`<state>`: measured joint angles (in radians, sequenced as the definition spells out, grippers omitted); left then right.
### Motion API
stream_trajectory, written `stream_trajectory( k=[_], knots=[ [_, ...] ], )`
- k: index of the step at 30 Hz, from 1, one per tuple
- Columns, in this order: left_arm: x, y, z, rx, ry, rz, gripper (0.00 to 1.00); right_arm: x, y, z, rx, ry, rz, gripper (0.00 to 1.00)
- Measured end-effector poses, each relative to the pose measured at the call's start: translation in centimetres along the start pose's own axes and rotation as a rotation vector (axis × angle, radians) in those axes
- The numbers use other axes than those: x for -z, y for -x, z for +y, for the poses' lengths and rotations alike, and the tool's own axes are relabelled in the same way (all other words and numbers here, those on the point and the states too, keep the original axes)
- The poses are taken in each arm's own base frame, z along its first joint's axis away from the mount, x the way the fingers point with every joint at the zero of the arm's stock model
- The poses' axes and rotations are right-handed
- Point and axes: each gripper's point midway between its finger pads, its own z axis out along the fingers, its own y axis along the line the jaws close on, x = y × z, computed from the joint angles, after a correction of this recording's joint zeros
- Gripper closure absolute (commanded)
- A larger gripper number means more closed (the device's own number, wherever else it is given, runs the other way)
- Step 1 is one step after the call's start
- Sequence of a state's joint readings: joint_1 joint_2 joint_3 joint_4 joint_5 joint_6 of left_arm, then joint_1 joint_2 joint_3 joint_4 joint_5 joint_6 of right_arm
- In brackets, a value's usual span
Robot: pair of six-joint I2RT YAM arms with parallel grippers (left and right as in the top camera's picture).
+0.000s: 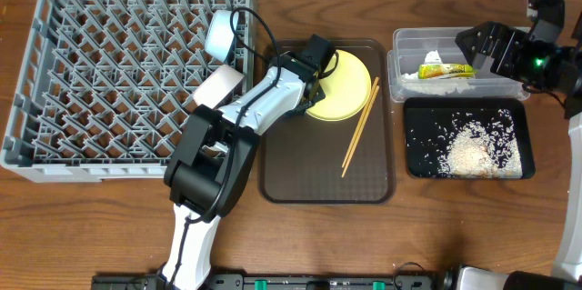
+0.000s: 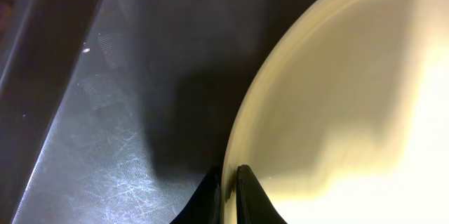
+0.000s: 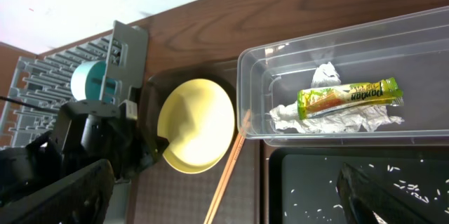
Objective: Sort waste into correct bins and load items into the dishwasher
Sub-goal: 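Move the left gripper over the yellow plate on the tray, then grasp the yellow plate edge with the left gripper and lift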
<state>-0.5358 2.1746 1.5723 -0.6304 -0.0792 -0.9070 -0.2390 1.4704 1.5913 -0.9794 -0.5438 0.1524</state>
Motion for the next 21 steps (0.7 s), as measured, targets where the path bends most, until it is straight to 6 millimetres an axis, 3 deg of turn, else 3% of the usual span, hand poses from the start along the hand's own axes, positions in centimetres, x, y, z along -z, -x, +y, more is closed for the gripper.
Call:
stream_trajectory(
  k=[6, 8, 14, 19, 21],
  knots=[
    [1.4, 0.7, -0.1, -0.204, -0.021, -0.034, 0.93, 0.0, 0.0, 0.0, 0.000, 0.000, 0.000, 0.01],
    [2.7, 1.2, -0.2, -0.274, -0.030, -0.059, 0.93, 0.0, 0.0, 0.0, 0.000, 0.000, 0.000, 0.01],
    [10.1, 3.7, -1.3, -0.493, -0.113, -0.202, 0.93, 0.0, 0.0, 0.0, 0.000, -0.001, 0.000, 0.01],
    [11.7, 3.9, -1.1, -0.600, -0.105, -0.227, 0.92, 0.0, 0.0, 0.0, 0.000, -0.001, 0.000, 0.01],
    [11.4, 3.6, -0.8, -0.612, -0.095, -0.213, 0.73, 0.0, 0.0, 0.0, -0.001, -0.002, 0.000, 0.01]
  ],
)
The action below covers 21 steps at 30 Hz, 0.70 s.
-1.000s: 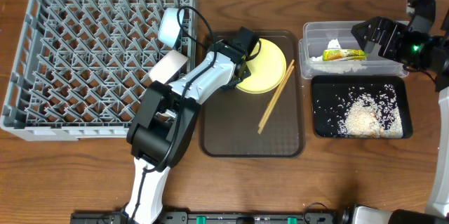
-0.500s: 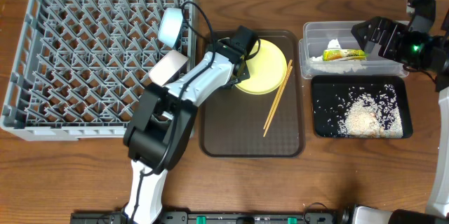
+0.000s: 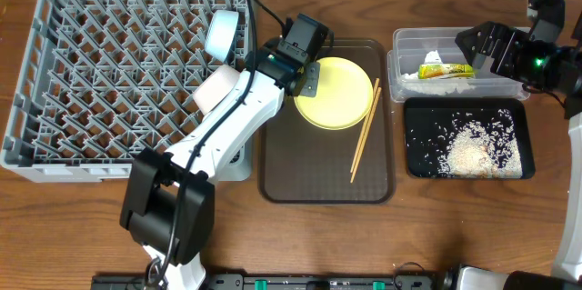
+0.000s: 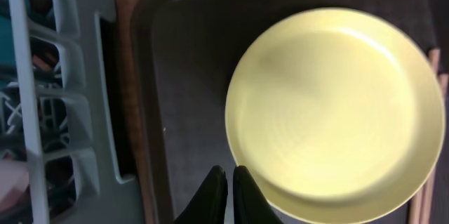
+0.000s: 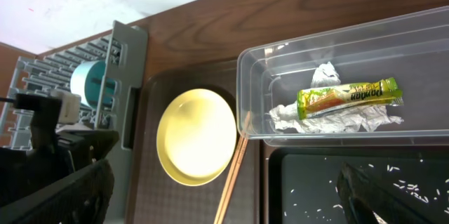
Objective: Sort waste into correct bins and load items into the dishwasher
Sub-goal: 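Grasp the yellow plate edge with the left gripper and lift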
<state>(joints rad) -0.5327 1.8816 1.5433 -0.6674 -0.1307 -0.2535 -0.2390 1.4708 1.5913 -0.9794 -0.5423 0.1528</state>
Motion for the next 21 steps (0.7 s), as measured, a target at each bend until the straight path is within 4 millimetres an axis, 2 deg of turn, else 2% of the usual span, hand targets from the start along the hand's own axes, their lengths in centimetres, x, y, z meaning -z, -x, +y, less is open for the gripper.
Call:
stream_trajectory(
  k=[2, 4, 9, 13, 18, 21],
  knots=[
    [0.0, -0.5, 0.2, 0.039, 0.008, 0.019, 0.53, 0.0, 0.0, 0.0, 0.000, 0.000, 0.000, 0.01],
    [0.0, -0.8, 0.3, 0.124, 0.014, 0.032, 0.38, 0.0, 0.0, 0.0, 0.000, 0.000, 0.000, 0.01],
    [-1.3, -1.2, 0.2, 0.329, 0.026, 0.046, 0.23, 0.0, 0.0, 0.0, 0.000, -0.001, 0.000, 0.01],
    [-4.1, -1.4, -0.3, 0.418, 0.031, 0.051, 0.18, 0.0, 0.0, 0.0, 0.000, -0.001, 0.000, 0.01],
    [-8.0, -2.9, -0.6, 0.440, 0.059, 0.095, 0.18, 0.0, 0.0, 0.0, 0.000, -0.001, 0.000, 0.01],
    [-9.1, -3.6, -0.6, 0.437, 0.069, 0.111, 0.22, 0.0, 0.0, 0.0, 0.000, -0.001, 0.000, 0.01]
  ],
)
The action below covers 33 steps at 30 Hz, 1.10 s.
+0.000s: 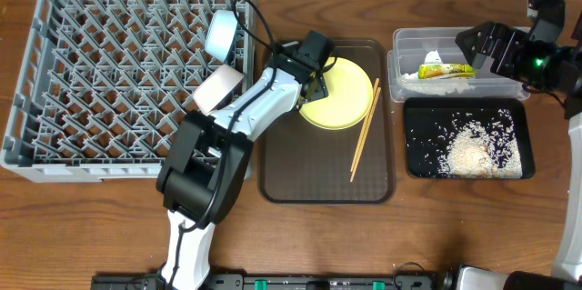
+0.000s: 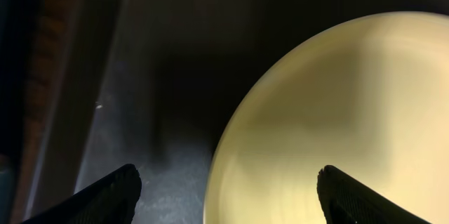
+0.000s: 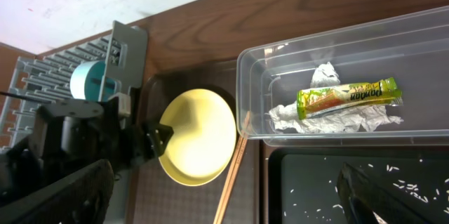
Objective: Sort waste into correct bins and load items into the dishwasher
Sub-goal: 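Grasp the yellow plate edge with the left gripper and lift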
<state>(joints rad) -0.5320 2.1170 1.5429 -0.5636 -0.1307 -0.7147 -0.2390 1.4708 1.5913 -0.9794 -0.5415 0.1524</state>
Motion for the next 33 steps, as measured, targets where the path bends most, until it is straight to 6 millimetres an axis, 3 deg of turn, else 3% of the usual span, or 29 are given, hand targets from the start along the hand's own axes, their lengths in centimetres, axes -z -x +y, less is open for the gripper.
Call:
stream_trajectory(
  k=[6, 12, 13, 15, 18, 26, 33],
  knots=[
    [-0.9, 0.0, -0.3, 0.006, -0.006, -0.006, 0.24, 0.0, 0.0, 0.0, 0.000, 0.000, 0.000, 0.01],
    [-2.2, -0.1, -1.7, -0.045, -0.067, 0.002, 0.35, 0.0, 0.0, 0.0, 0.000, 0.000, 0.000, 0.01],
    [-2.3, -0.1, -2.0, -0.055, -0.082, 0.001, 0.42, 0.0, 0.0, 0.0, 0.000, 0.000, 0.000, 0.01],
    [-2.3, -0.2, -2.9, -0.086, -0.128, 0.010, 0.72, 0.0, 0.0, 0.0, 0.000, 0.000, 0.000, 0.01],
    [-2.6, -0.4, -3.5, -0.110, -0.161, 0.024, 0.92, 0.0, 0.0, 0.0, 0.000, 0.000, 0.000, 0.01],
    [-2.7, -0.3, -3.5, -0.104, -0.202, 0.055, 0.93, 0.0, 0.0, 0.0, 0.000, 0.000, 0.000, 0.01],
    [-3.0, 1.0, -2.1, -0.060, -0.212, 0.068, 0.93, 0.0, 0.0, 0.0, 0.000, 0.000, 0.000, 0.01]
  ],
)
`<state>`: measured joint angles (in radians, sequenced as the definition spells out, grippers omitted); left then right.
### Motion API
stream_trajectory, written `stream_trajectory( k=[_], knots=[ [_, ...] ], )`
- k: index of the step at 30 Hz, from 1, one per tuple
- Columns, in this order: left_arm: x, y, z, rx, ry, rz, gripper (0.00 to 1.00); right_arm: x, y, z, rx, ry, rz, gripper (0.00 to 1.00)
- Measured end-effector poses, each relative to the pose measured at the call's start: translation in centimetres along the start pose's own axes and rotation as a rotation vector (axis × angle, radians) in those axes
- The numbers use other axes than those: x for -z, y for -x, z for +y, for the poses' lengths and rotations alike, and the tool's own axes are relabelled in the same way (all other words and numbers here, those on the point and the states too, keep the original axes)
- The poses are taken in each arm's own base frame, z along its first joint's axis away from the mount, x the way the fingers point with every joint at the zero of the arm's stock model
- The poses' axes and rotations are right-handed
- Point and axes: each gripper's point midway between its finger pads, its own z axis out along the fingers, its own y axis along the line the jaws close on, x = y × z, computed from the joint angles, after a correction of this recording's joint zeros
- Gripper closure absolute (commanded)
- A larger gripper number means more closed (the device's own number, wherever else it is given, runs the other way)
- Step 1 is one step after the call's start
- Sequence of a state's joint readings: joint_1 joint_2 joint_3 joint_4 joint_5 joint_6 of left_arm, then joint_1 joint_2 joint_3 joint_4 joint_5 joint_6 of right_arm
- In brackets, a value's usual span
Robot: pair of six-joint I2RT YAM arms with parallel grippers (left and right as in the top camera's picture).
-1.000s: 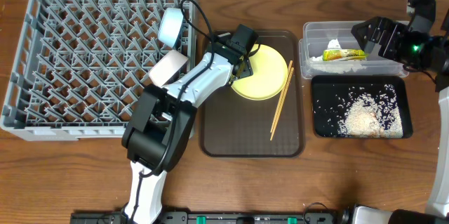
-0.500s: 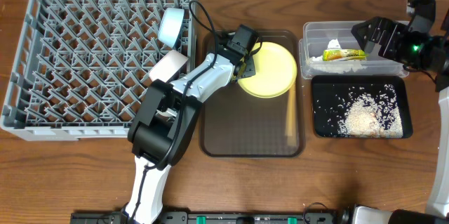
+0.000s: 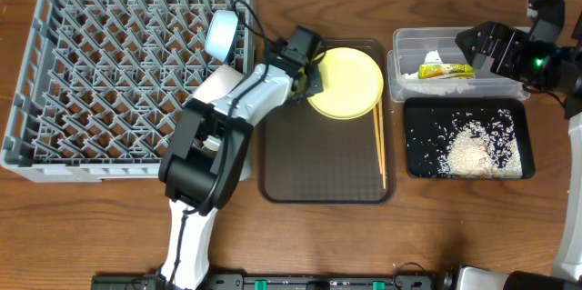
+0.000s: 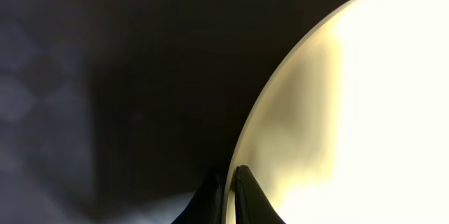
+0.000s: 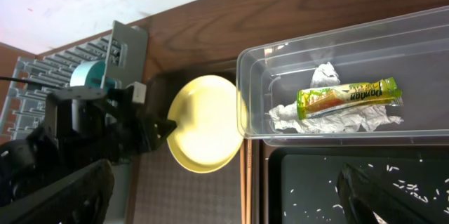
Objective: Sort waste into correct bins and load items into the dishwasher
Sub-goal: 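Grasp the yellow plate edge with the left gripper and lift, then stand the yellow plate upright in the dish rack with the left gripper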
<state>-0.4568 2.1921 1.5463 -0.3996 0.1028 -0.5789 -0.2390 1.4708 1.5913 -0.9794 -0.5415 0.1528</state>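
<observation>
My left gripper point(image 3: 307, 79) is shut on the left rim of the yellow plate point(image 3: 347, 83). The plate lies over the far right part of the brown tray point(image 3: 309, 176). The left wrist view shows the two fingers point(image 4: 242, 192) pinched on the plate's edge point(image 4: 351, 112). A pair of chopsticks point(image 3: 379, 145) lies straight along the tray's right side. My right gripper point(image 3: 489, 46) hangs open over the clear bin point(image 3: 397, 63), nothing between its fingers. The plate point(image 5: 207, 122) and chopsticks point(image 5: 244, 189) also show in the right wrist view.
A grey dish rack point(image 3: 109, 90) fills the left, holding a teal-and-white cup point(image 3: 221, 34) and a white cup point(image 3: 216, 85) near its right wall. The clear bin holds a green wrapper point(image 5: 349, 96) and crumpled paper. A black bin point(image 3: 418, 167) with rice sits in front of it.
The left gripper, then open around the plate's left rim, is now shut on it. The plate sits farther back and right on the tray. The chopsticks now lie straight along the tray's right side.
The left gripper was shut at the plate's left rim, low on the tray. Then it was high above the plate, shut and empty. Then it was low again, open at the rim, and now it grips the rim. The right arm stayed still.
</observation>
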Motion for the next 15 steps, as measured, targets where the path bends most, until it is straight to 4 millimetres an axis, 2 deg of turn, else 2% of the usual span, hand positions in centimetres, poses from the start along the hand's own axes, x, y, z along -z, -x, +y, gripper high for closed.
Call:
stream_trajectory(
  k=[4, 8, 11, 15],
  knots=[
    [0.2, 1.0, 1.2, 0.012, -0.016, 0.005, 0.93, 0.0, 0.0, 0.0, 0.000, 0.000, 0.000, 0.01],
    [1.5, 2.5, 2.1, -0.013, -0.038, -0.010, 0.92, 0.0, 0.0, 0.0, 0.000, 0.000, 0.000, 0.01],
    [4.6, 4.1, 1.4, -0.059, -0.076, -0.063, 0.93, 0.0, 0.0, 0.0, 0.000, 0.000, 0.000, 0.01],
    [11.6, 6.5, -1.1, -0.152, -0.151, -0.198, 0.92, 0.0, 0.0, 0.0, 0.000, 0.000, 0.000, 0.01]
  ],
)
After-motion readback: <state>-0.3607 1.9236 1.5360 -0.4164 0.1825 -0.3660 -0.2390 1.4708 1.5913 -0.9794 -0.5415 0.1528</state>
